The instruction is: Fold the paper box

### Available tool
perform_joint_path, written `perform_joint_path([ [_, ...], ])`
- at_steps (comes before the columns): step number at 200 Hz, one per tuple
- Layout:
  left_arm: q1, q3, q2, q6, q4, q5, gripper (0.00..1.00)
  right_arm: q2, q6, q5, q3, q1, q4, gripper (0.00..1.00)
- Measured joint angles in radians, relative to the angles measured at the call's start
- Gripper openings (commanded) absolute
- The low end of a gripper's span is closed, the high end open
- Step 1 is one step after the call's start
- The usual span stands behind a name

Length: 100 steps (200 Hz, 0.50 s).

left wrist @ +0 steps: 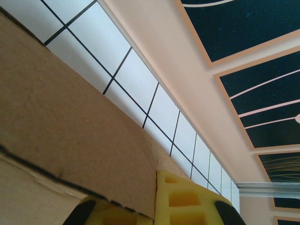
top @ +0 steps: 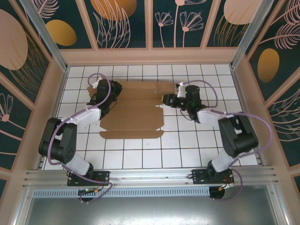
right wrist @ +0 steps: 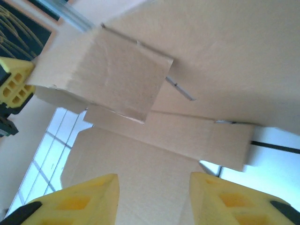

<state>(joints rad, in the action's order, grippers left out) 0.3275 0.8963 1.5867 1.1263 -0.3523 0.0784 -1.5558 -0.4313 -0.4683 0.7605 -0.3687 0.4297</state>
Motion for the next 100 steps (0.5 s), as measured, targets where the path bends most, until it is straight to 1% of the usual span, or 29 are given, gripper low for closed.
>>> perform_joint_path([
  [8,0.0,0.0,-0.001,0.0,0.002,-0.002,0.0,0.057,0.015,0.036,-0.009,0.003,-0.041,0.4],
  [22,0.0,0.0,-0.002,0.0,0.005,-0.004,0.0,0.135,0.069,0.116,-0.006,0.002,-0.099,0.42],
  [37,0.0,0.0,-0.004,0.0,0.009,-0.01,0.0,0.167,0.156,0.193,0.018,0.003,-0.146,0.45],
  [54,0.0,0.002,-0.006,0.0,0.015,-0.014,0.0,0.159,0.281,0.259,0.056,0.005,-0.175,0.49],
  [68,0.0,0.004,-0.006,0.0,0.018,-0.018,0.0,0.136,0.394,0.285,0.09,0.01,-0.183,0.57],
  [82,0.0,0.005,-0.006,-0.001,0.02,-0.019,0.0,0.087,0.505,0.294,0.142,0.019,-0.196,0.59],
  [100,0.0,0.008,-0.006,-0.001,0.025,-0.022,0.0,0.013,0.616,0.29,0.214,0.034,-0.227,0.59],
])
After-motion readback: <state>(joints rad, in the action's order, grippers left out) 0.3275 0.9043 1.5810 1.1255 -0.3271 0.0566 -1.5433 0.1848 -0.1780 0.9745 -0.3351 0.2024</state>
